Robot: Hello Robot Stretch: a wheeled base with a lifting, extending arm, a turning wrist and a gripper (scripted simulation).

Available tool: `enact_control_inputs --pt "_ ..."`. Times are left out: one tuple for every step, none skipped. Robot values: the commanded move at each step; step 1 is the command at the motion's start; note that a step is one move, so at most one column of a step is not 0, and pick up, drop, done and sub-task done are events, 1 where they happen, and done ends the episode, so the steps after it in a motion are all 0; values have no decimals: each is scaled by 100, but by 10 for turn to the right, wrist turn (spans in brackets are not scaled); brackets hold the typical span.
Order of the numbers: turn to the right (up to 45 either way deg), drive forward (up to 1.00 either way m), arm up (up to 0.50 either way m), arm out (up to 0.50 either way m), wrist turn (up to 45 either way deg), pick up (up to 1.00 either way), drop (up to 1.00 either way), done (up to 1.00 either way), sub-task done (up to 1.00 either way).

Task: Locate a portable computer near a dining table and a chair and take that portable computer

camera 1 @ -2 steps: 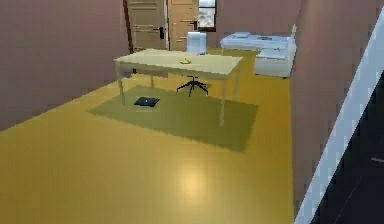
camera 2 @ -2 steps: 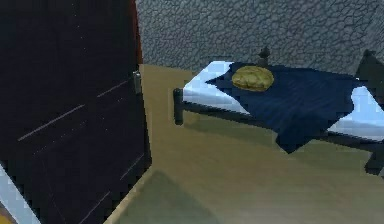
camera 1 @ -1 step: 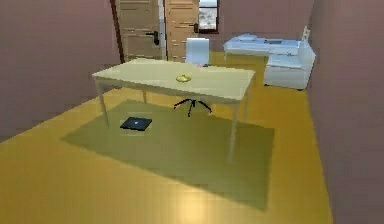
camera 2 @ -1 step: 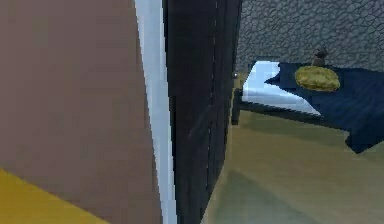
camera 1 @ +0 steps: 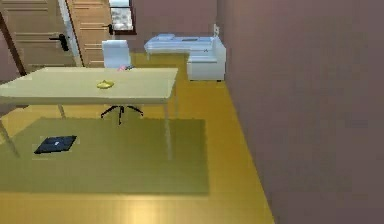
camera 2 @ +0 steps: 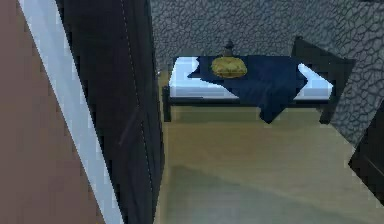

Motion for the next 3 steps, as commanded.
enact_control_inputs --pt "0 90 0 0 0 0 0 0 0" --pt "180 0 0 0 0 0 0 0 0" --pt "0 45 0 0 0 0 0 0 0"
